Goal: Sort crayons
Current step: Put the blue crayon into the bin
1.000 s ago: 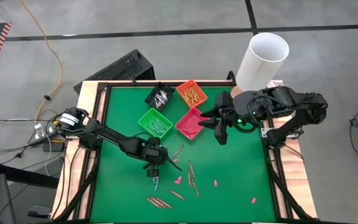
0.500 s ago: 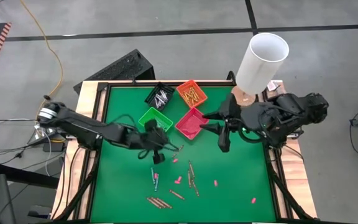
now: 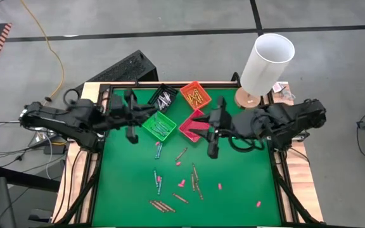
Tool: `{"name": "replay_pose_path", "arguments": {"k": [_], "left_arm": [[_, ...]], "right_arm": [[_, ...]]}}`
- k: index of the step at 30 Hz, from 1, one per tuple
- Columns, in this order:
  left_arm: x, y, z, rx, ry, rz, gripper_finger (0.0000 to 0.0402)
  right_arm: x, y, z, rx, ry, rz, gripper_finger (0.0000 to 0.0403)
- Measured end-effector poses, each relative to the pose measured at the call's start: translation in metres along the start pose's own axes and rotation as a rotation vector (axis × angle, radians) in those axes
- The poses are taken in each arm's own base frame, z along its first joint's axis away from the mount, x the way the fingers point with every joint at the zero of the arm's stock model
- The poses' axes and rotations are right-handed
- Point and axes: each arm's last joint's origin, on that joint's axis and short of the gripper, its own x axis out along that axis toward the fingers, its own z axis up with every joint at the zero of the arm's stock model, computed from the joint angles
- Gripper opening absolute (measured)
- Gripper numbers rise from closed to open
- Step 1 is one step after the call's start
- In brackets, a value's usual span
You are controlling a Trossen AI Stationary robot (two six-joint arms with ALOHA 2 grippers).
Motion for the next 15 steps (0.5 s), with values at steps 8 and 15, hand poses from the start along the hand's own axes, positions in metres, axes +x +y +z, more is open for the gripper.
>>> {"name": "replay_pose_path", "arguments": {"k": [8, 15], "left_arm": [[0.000, -0.003, 0.014, 0.020, -0.146, -0.083, 0.0011], [0.005, -0.006, 0.011, 0.040, -0.165, -0.100, 0.0011]], "right_arm": [[0.052, 0.004, 0.008, -0.018, -0.134, 0.056, 0.0161], [0.077, -0.009, 0.012, 0.020, -0.197, 0.064, 0.0161]]}}
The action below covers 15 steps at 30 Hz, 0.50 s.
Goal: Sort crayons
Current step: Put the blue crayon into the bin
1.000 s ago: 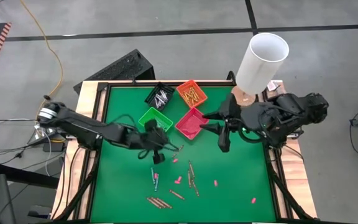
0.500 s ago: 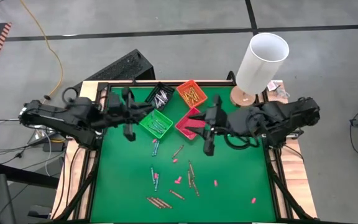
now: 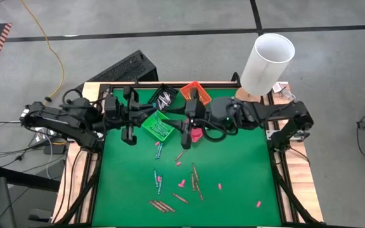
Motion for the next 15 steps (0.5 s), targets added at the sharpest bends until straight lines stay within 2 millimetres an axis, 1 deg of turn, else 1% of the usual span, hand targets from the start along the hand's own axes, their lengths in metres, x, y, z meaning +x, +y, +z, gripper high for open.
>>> {"name": "replay_pose_path", "arguments": {"k": [2, 5, 10, 15], "left_arm": [[0.0000, 0.0000, 0.0000, 0.015, 0.000, 0.000, 0.0011], [0.0001, 0.0000, 0.0014, 0.034, -0.015, 0.000, 0.0011], [-0.0001, 0.0002, 0.0038, 0.059, -0.039, 0.003, 0.0011], [0.0033, -0.0010, 0.0010, 0.059, -0.051, 0.004, 0.0011]], "right_arm": [[0.0020, -0.0038, 0.0032, 0.012, -0.029, 0.020, 0.0161], [0.0032, -0.0029, 0.0054, 0.021, -0.055, 0.065, 0.0161], [0.0047, -0.0060, 0.0052, 0.021, -0.053, 0.063, 0.0161], [0.0076, -0.0096, 0.0049, 0.022, -0.058, 0.051, 0.0161]]}}
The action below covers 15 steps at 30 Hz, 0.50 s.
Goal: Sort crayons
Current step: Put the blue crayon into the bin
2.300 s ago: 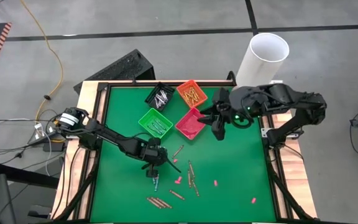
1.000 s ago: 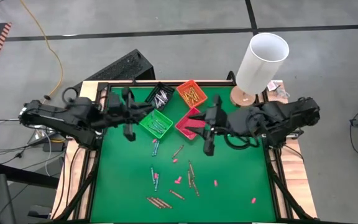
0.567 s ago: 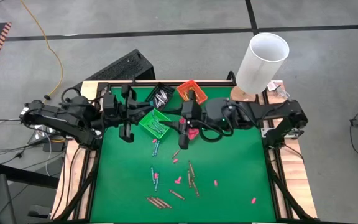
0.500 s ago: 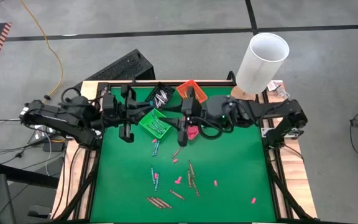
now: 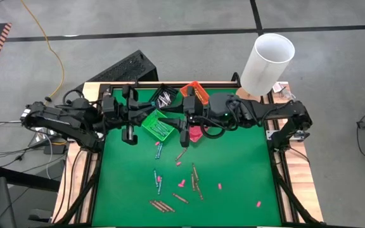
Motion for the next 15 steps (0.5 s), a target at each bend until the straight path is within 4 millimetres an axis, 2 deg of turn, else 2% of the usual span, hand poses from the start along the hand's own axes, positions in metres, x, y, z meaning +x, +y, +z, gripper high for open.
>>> {"name": "replay_pose_path", "arguments": {"k": [5, 15], "left_arm": [[0.007, -0.004, -0.012, 0.032, 0.009, -0.015, 0.0011], [0.008, -0.004, -0.009, 0.017, -0.032, -0.003, 0.0011]], "right_arm": [[0.001, -0.002, 0.001, 0.001, -0.005, -0.006, 0.0161], [0.001, -0.002, 0.000, 0.003, 0.000, -0.006, 0.0146]]}}
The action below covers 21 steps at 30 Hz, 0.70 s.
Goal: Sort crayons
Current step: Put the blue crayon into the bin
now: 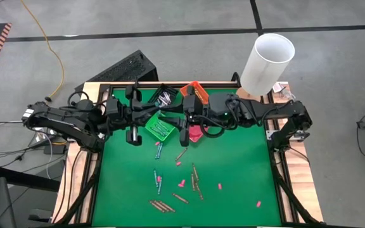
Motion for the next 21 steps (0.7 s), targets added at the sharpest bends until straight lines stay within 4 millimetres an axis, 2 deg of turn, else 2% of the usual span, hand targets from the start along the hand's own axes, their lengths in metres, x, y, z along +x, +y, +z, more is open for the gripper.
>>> {"name": "replay_pose_path", "arguments": {"k": [5, 14, 21], "left_arm": [[0.0001, -0.0004, -0.0023, -0.009, 0.021, -0.005, 0.0011], [0.0001, -0.0007, -0.0036, -0.020, 0.033, -0.011, 0.0011], [-0.0003, 0.0011, -0.0054, -0.065, 0.059, 0.066, 0.0040]], "right_arm": [[0.0006, -0.0023, 0.0001, 0.000, 0.000, -0.006, 0.0112], [0.0015, -0.0054, -0.0027, 0.020, 0.031, 0.003, 0.0014], [0.0017, -0.0058, -0.0021, 0.028, 0.023, -0.002, 0.0004]]}}
